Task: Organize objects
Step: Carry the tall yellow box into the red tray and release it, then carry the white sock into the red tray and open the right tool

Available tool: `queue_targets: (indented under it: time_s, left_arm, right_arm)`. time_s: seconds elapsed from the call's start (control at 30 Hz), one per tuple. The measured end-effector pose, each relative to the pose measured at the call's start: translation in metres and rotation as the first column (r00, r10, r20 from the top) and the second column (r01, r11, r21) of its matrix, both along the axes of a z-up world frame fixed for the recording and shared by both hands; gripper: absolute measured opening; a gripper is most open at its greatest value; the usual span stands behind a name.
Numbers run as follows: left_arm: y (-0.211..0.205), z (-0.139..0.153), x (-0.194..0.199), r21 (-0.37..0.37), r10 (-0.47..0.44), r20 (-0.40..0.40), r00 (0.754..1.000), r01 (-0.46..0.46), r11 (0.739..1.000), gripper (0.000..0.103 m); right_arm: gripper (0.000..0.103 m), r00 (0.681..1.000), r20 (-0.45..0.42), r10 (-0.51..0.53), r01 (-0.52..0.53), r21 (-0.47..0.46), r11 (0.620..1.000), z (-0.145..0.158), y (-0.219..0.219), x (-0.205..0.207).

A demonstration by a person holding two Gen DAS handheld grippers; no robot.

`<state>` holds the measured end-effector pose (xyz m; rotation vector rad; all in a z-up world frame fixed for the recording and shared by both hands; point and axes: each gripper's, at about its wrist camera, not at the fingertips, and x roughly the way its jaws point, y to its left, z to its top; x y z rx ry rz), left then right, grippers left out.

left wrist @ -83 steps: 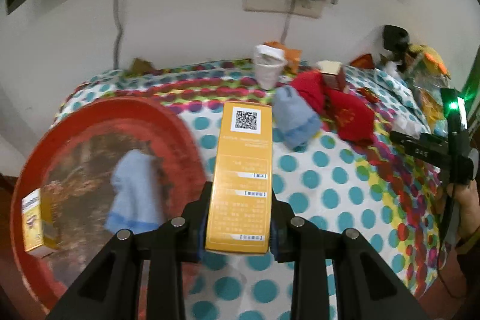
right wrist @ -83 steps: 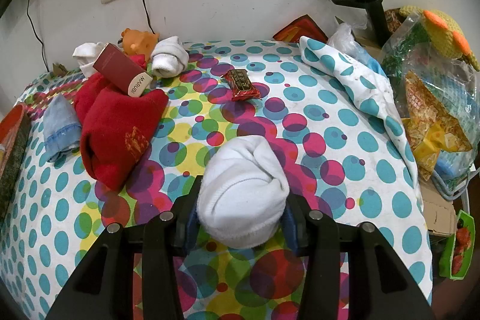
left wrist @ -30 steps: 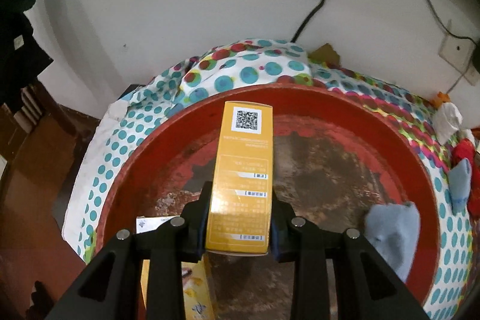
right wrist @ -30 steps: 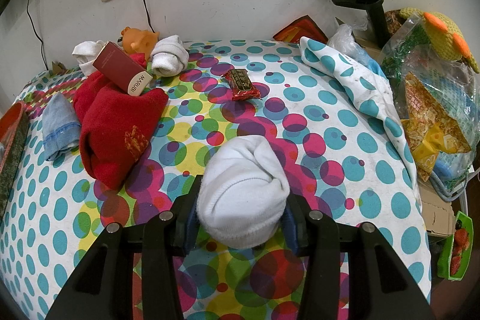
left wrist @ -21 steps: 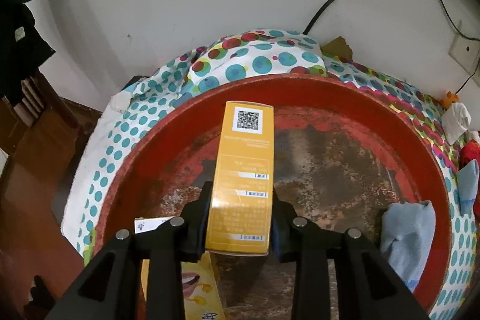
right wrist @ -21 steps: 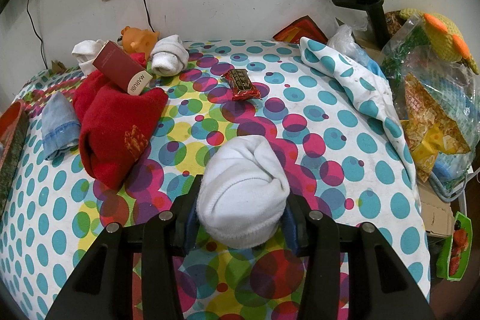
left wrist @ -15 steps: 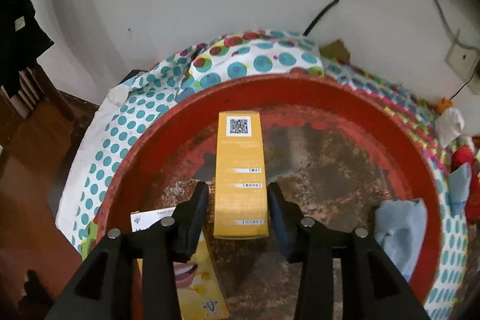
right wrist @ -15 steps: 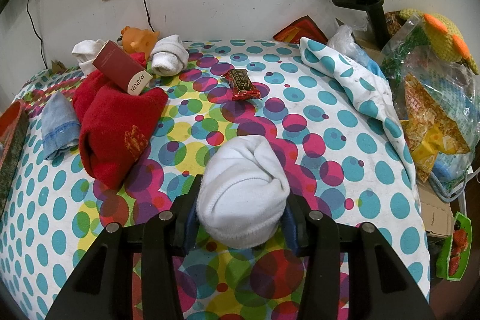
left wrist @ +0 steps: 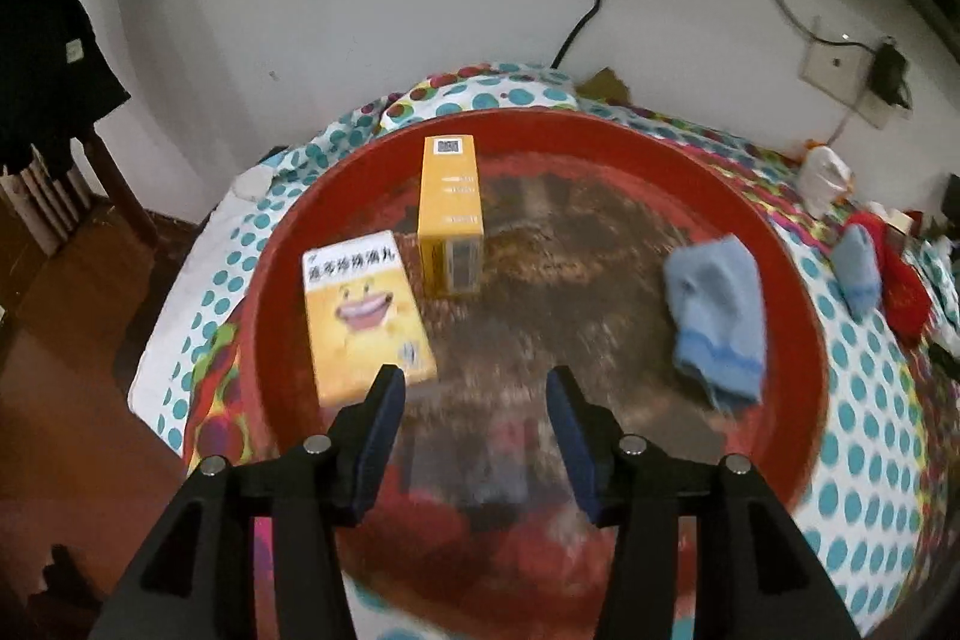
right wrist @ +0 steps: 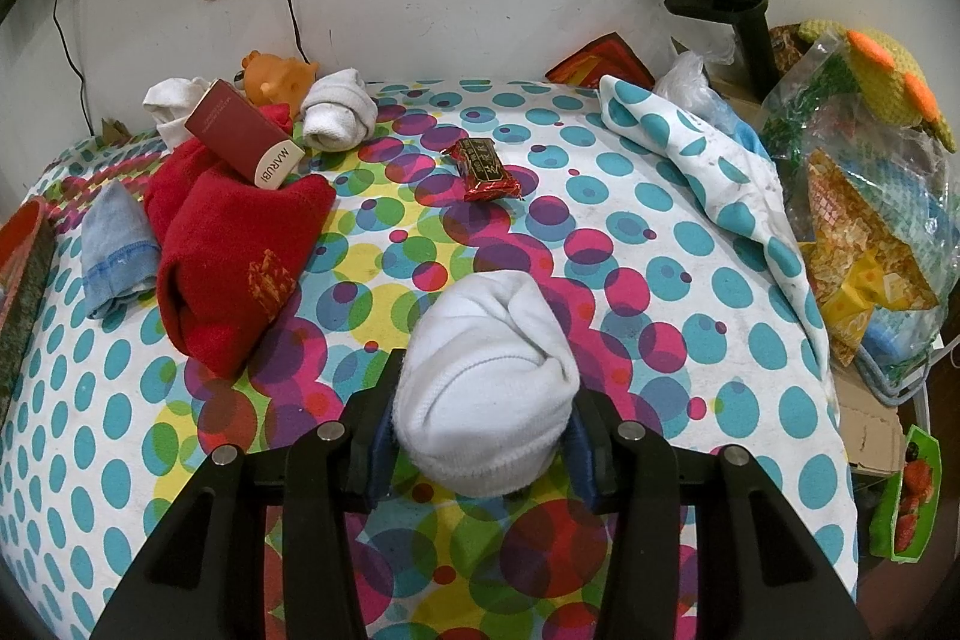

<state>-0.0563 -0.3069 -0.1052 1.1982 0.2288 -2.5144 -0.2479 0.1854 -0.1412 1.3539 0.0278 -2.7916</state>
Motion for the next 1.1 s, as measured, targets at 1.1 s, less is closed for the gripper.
queue_targets:
  time_s: [1.1]
  left_arm:
    - [-0.03,-0.01,0.027,0.063,0.007,-0.03,1.0,-0.005,0.998,0.05]
  right_arm:
    - [0.042,0.923,-0.049,0.382,-0.385,-0.079,0.919,0.055,-0.194,0.074]
